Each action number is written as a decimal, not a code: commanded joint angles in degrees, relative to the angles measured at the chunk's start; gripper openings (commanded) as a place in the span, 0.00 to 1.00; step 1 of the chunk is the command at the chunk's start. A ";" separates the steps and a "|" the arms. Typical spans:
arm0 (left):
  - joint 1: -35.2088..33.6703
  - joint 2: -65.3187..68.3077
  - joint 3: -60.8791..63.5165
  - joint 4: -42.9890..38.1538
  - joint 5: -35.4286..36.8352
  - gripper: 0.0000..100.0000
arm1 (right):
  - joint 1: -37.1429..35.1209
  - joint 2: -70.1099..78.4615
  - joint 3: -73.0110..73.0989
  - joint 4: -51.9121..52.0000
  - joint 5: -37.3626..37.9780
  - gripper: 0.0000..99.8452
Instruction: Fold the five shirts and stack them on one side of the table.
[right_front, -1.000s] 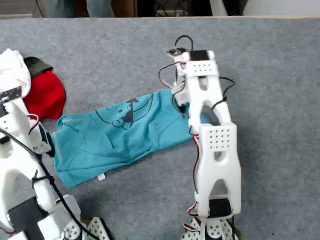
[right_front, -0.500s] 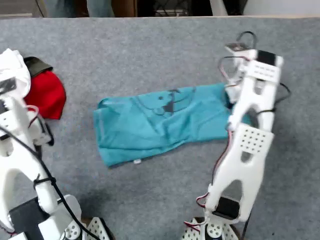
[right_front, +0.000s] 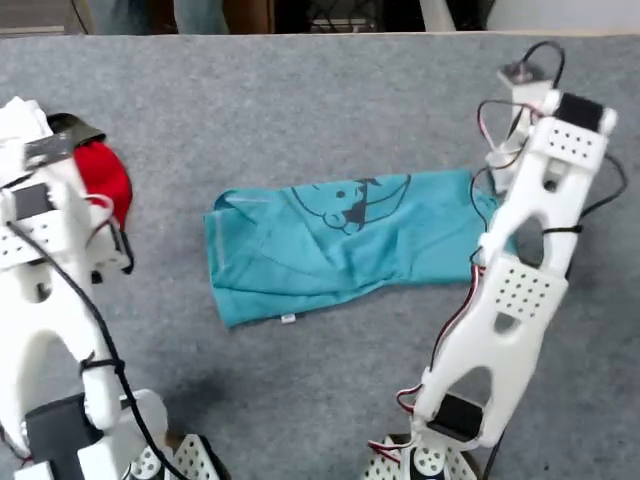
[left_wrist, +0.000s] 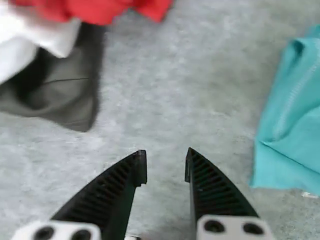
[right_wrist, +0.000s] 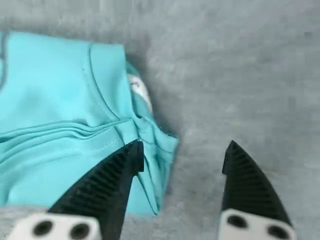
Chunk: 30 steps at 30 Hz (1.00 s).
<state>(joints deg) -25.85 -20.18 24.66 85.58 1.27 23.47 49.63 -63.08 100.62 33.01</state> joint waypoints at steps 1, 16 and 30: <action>-6.37 -2.20 -1.89 0.18 -2.73 0.15 | -0.97 -12.26 2.07 0.62 0.26 0.26; -13.93 -3.69 10.51 -0.35 -15.91 0.15 | -48.88 -45.41 52.18 -9.23 10.46 0.17; -25.27 -17.85 19.74 -2.29 -22.68 0.15 | -64.00 -21.93 49.10 -20.04 5.80 0.17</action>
<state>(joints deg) -50.64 -36.00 43.74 83.91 -20.79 -39.38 25.54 -9.98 81.36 39.87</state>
